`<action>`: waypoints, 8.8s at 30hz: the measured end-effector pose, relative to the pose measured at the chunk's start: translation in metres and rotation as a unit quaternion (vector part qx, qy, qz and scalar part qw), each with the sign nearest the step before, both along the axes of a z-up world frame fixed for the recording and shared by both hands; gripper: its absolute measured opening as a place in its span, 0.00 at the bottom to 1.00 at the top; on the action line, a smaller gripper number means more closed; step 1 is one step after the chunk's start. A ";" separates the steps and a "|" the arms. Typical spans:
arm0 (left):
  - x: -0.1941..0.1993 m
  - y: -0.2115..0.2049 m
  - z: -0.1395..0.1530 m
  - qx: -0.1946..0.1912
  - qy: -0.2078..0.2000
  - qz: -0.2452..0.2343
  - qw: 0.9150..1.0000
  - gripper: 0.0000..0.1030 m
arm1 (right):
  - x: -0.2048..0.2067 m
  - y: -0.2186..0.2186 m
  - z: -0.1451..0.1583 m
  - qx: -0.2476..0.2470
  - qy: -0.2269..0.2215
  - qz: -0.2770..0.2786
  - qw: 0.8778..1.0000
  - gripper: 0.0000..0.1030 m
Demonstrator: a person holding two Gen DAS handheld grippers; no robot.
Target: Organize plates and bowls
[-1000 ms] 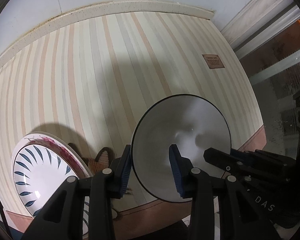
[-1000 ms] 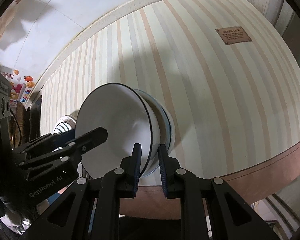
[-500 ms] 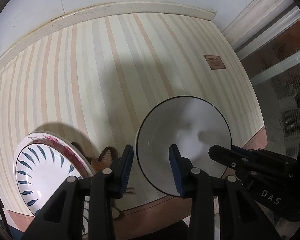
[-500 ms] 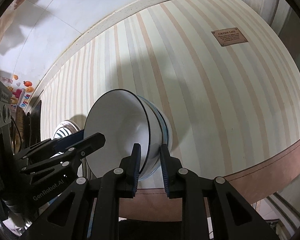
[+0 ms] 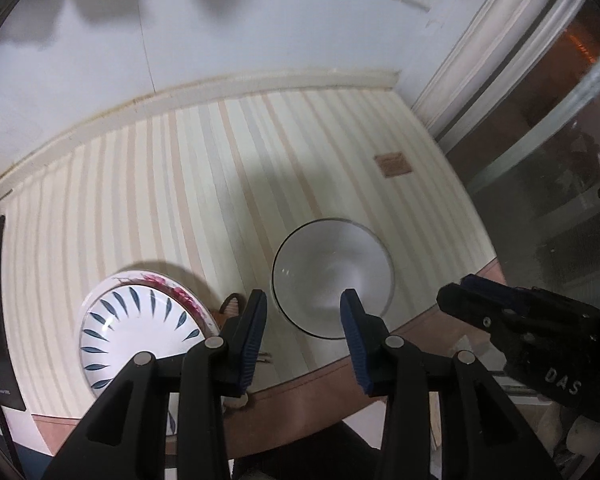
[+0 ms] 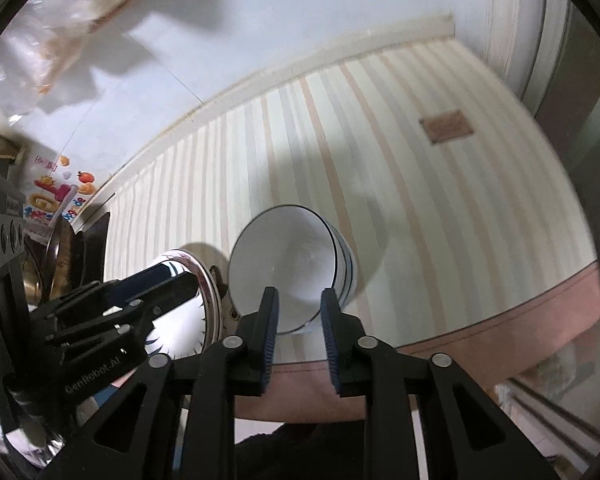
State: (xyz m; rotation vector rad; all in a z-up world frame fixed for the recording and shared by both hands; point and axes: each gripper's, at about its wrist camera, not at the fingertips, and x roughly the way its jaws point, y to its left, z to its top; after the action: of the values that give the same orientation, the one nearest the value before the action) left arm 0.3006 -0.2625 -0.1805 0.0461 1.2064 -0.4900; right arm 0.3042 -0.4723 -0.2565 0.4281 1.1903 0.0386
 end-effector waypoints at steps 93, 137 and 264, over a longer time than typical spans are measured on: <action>0.091 -0.013 -0.180 -0.122 0.276 0.070 0.951 0.68 | 0.102 -0.024 -0.199 0.267 0.129 0.026 0.955 0.67; 0.056 0.183 -0.123 -0.155 0.174 0.256 0.938 0.67 | 0.125 0.145 -0.129 0.210 0.072 0.251 0.942 0.67; -0.363 0.244 0.150 0.051 -0.223 0.226 0.947 0.97 | -0.374 0.248 0.220 -0.134 -0.253 0.092 0.954 0.95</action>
State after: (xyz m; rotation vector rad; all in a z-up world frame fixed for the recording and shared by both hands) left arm -0.0626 -0.0183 -0.0305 -0.0315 0.7605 -0.0060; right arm -0.0698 -0.2246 -0.0363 0.0549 0.7104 0.1381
